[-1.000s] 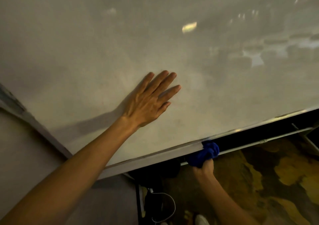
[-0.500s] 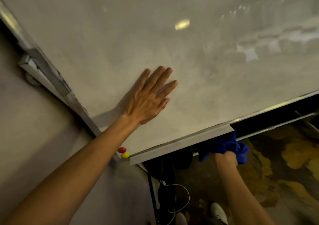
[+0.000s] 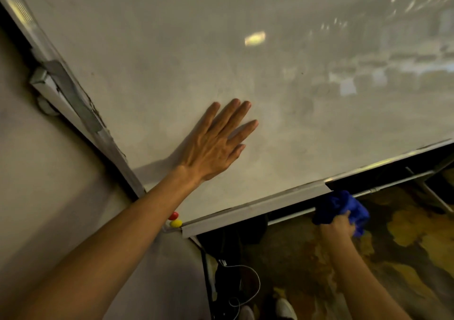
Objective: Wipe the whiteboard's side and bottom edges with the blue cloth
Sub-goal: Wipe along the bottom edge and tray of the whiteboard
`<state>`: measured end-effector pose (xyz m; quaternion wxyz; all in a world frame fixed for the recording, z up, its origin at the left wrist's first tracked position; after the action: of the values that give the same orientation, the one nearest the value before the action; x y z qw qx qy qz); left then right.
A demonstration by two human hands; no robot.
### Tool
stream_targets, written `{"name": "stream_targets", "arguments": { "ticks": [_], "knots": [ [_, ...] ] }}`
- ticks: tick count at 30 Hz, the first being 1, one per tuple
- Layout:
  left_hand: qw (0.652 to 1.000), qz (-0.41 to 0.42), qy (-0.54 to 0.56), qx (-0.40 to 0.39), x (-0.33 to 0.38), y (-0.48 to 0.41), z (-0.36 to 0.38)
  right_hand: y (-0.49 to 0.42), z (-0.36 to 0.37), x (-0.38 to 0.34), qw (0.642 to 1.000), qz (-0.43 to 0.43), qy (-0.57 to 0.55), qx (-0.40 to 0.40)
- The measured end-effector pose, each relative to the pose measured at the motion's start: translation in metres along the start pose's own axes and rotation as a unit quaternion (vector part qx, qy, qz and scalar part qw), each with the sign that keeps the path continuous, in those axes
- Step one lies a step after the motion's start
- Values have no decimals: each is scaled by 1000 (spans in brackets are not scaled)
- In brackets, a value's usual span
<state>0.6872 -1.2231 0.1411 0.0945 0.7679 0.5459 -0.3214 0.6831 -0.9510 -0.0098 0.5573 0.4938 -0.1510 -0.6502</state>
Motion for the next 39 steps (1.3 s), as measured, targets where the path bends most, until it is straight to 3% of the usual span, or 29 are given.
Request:
{"name": "stream_targets", "arguments": {
  "ticks": [2, 3, 6, 10, 17, 21, 24, 28, 31, 35, 39],
  "knots": [
    [1000, 5, -12, 9, 0, 0, 3, -10, -4, 30, 996, 66, 22, -63],
    [1000, 4, -18, 12, 0, -1, 4, -7, -4, 42, 991, 82, 82, -69],
    [1000, -4, -23, 21, -1, -1, 7, 5, -4, 73, 981, 143, 95, -91],
    [999, -4, -22, 31, -2, -2, 11, 20, -6, 101, 974, 181, 83, -110],
    [999, -14, -13, 28, 3, -4, 11, 58, -17, 152, 929, 287, 203, -114],
    [999, -14, 2, 28, 4, -3, 9, 88, -24, 180, 900, 386, 113, -167],
    [1000, -9, 6, 27, 6, -3, 8, 80, -27, 172, 896, 383, 107, -199],
    [999, -11, -5, 32, 8, -4, 9, 43, -19, 129, 939, 289, 47, -180],
    [999, -16, -8, 36, 9, -4, 10, 34, -18, 118, 949, 261, 14, -178],
    [999, -17, 5, 31, 7, -1, 11, 65, -21, 156, 932, 325, 6, -159],
    [999, -16, -3, 37, 6, -1, 15, 106, -30, 204, 893, 409, 51, -179]
  ]
}}
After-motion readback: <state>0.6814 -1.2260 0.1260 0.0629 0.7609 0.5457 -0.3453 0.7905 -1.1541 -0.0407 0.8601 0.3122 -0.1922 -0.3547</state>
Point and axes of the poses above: each hand's wrist, its own y-axis away from the middle knuckle, its own z-axis out of the palm, x = y × z, the point moved 1 cm from there along -y, towards the middle knuckle, and after that the axes turned 13 degrees about -x, right-handed, at the moved point
